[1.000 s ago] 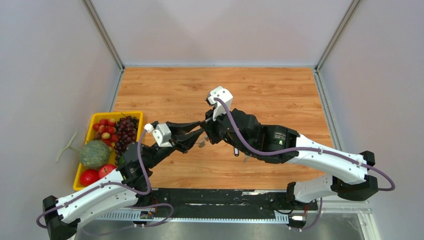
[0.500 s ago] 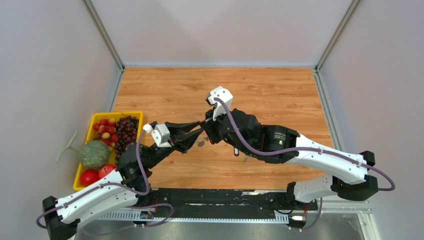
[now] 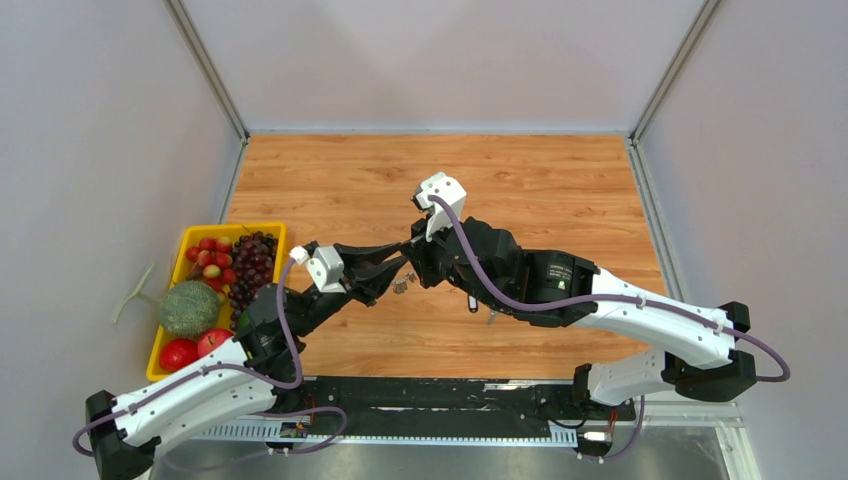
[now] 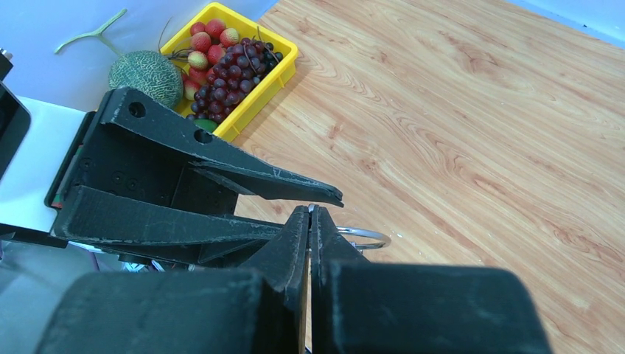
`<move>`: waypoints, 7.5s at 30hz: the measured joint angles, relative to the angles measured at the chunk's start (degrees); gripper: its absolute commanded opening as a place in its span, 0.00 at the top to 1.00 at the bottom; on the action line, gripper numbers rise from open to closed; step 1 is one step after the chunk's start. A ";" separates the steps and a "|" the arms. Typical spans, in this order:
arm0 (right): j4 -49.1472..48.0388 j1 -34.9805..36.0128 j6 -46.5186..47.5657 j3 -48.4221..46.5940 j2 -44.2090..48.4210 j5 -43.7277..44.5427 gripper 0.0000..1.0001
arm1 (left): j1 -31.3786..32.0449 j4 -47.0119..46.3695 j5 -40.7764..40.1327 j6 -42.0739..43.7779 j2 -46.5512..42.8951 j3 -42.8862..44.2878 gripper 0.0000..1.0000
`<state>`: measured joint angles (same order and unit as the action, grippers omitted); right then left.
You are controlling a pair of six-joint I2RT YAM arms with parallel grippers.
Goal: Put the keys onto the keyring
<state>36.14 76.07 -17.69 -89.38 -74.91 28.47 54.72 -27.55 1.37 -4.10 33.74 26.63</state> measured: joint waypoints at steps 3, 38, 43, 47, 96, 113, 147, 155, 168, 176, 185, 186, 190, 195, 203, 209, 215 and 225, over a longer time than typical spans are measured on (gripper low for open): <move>0.00 0.00 0.00 0.00 0.00 0.02 1.00 | 0.00 0.00 -0.17 -0.02 -0.76 -0.02 0.64; -0.46 0.04 -0.04 0.07 0.00 -0.09 1.00 | 0.17 -1.33 0.07 -0.04 -2.19 -1.25 1.00; -1.14 0.37 -0.09 0.22 0.00 -0.55 1.00 | 0.28 -1.51 0.07 -0.44 -3.85 -2.10 1.00; -1.99 0.39 -0.20 0.42 0.00 -0.81 0.99 | 0.33 -1.31 -0.52 -1.01 -4.44 -2.16 1.00; 2.54 -21.57 -19.39 43.15 9.49 -2.10 0.51 | 0.26 10.05 -34.93 -4.46 -0.98 -1.92 1.00; -8.35 -26.77 -29.77 51.23 2.64 -5.29 0.57 | 0.26 11.91 -34.82 -6.05 -2.03 -1.60 1.00; -14.21 -27.15 -42.95 44.87 -8.72 -10.32 0.53 | 0.26 12.39 -34.25 -6.08 -4.50 -2.32 1.00; -15.21 -27.82 -44.17 42.73 -10.95 -11.23 0.53 | 0.26 12.68 -34.32 -6.05 -4.90 -2.36 1.00; -15.65 -28.55 -44.92 42.51 -12.26 -12.17 0.55 | 0.26 13.00 -34.42 -6.05 -5.25 -2.38 1.00; -15.67 -29.03 -44.28 42.62 -12.11 -12.39 0.56 | 0.26 13.03 -34.45 -6.05 -5.25 -2.38 1.00; -15.63 -29.03 -35.67 42.62 -3.48 -13.99 0.53 | 0.26 13.05 -34.45 -6.05 -5.25 -2.38 1.00; -15.58 -29.03 -34.69 42.62 -2.71 -13.99 0.53 | 0.26 13.03 -34.45 -6.05 -5.25 -2.38 1.00; -15.41 -29.03 -33.16 42.73 -2.05 -14.60 0.55 | 0.26 13.03 -34.45 -6.05 -5.25 -2.38 1.00; -15.17 -29.03 -34.27 43.89 -3.96 -17.03 0.56 | 0.26 13.03 -34.42 -6.05 -5.25 -2.38 1.00; -14.29 -29.03 -37.20 44.96 -7.02 -18.10 0.56 | 0.26 13.05 -34.42 -6.05 -5.25 -2.40 1.00; -14.23 -29.79 -39.21 44.96 -8.50 -17.88 0.56 | 0.26 13.11 -34.40 -6.05 -5.22 -2.60 1.00; -14.16 -31.36 -40.76 44.96 -9.51 -17.38 0.56 | 0.26 13.11 -34.34 -6.05 -5.22 -2.60 1.00; -15.08 -32.76 -41.24 44.83 -11.96 -18.05 0.58 | 0.26 13.14 -34.25 -6.05 -5.22 -2.60 1.00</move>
<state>21.06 43.31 -58.94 -44.56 -86.87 10.41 54.98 -14.41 -32.88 -10.15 28.51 24.03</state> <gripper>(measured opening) 0.432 0.019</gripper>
